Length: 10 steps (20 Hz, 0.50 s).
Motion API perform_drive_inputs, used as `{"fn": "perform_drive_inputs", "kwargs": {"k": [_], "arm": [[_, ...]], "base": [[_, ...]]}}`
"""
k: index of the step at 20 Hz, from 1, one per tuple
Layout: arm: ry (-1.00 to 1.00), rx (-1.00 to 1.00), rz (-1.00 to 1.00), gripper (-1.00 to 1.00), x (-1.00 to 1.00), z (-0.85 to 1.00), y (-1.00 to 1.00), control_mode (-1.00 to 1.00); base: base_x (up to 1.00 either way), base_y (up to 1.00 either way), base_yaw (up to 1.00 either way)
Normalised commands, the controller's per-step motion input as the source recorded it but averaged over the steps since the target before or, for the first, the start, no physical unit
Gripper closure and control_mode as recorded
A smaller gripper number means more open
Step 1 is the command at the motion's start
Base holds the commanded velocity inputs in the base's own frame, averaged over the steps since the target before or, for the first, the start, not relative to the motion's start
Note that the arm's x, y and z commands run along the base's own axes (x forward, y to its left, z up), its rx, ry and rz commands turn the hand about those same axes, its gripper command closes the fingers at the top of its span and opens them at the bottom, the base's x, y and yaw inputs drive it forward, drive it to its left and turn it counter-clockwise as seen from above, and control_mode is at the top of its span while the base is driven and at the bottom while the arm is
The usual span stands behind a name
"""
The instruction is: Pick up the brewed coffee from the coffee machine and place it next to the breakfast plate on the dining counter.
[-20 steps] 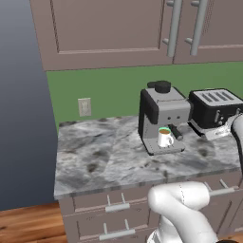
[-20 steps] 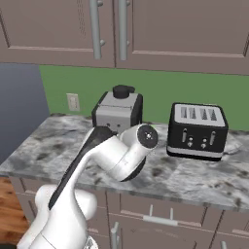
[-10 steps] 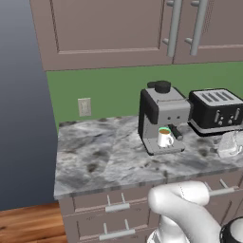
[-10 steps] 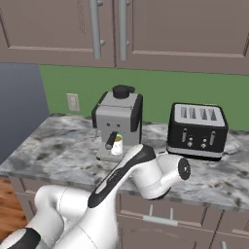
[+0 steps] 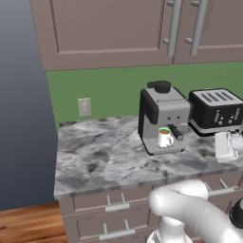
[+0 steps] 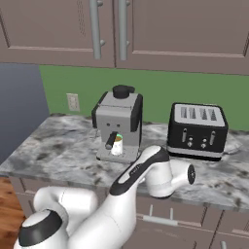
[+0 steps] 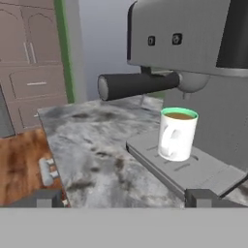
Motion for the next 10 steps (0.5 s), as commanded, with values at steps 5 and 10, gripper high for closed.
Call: {"fn": "perform_drive_inputs", "kwargs": {"k": [5, 10], "arm": [[-0.08, 0.00, 0.00, -1.00, 0.39, -0.15, 0.08, -1.00], [0.01, 0.00, -0.02, -1.00, 0.51, -0.23, 0.31, -1.00]], "base": [[0.00, 0.00, 0.00], [0.00, 0.00, 0.00]]}}
